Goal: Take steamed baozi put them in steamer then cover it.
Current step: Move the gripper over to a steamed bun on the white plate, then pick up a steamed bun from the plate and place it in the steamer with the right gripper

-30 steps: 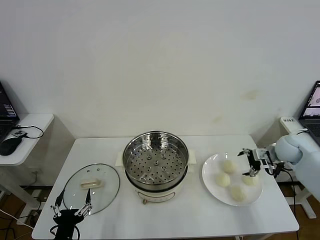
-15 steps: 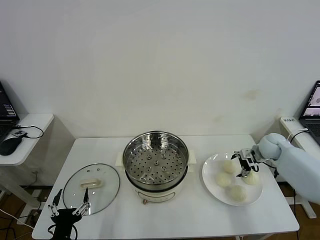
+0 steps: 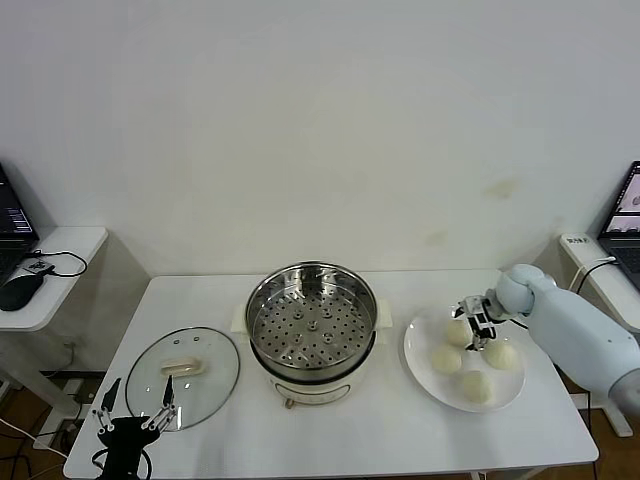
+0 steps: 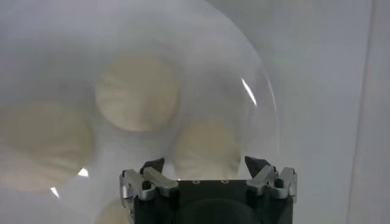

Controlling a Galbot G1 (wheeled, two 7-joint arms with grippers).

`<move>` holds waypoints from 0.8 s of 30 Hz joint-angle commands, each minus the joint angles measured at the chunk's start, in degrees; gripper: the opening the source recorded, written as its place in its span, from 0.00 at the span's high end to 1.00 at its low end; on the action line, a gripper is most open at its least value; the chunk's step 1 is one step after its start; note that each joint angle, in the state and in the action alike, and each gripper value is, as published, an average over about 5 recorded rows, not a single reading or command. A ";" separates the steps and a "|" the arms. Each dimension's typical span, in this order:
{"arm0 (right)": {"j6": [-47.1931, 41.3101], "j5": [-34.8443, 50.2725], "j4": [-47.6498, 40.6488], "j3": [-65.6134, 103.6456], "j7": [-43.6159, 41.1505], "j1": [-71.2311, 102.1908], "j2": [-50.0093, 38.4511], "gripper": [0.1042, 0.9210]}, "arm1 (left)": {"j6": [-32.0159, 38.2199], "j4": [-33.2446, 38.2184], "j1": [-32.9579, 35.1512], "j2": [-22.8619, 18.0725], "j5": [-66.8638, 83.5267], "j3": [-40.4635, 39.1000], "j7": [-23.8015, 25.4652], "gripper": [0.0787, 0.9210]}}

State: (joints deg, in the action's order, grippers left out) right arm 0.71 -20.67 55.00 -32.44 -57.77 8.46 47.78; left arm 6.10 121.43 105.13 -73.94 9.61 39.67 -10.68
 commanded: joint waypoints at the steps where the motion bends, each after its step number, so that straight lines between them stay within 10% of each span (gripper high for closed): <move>1: -0.01 -1.32 -1.84 -0.65 0.03 -0.40 1.36 0.22 | 0.02 0.10 0.05 0.04 -0.02 0.02 -0.04 0.12; 24: -1.50 11.61 13.30 -12.75 -3.21 -14.84 -9.39 0.31 | -0.03 0.56 -0.06 0.46 0.44 -0.51 0.30 0.12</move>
State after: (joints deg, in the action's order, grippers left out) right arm -0.63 -12.64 63.97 -41.66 -60.56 -1.77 41.51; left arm 6.07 121.99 104.97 -73.39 10.10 39.07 -10.38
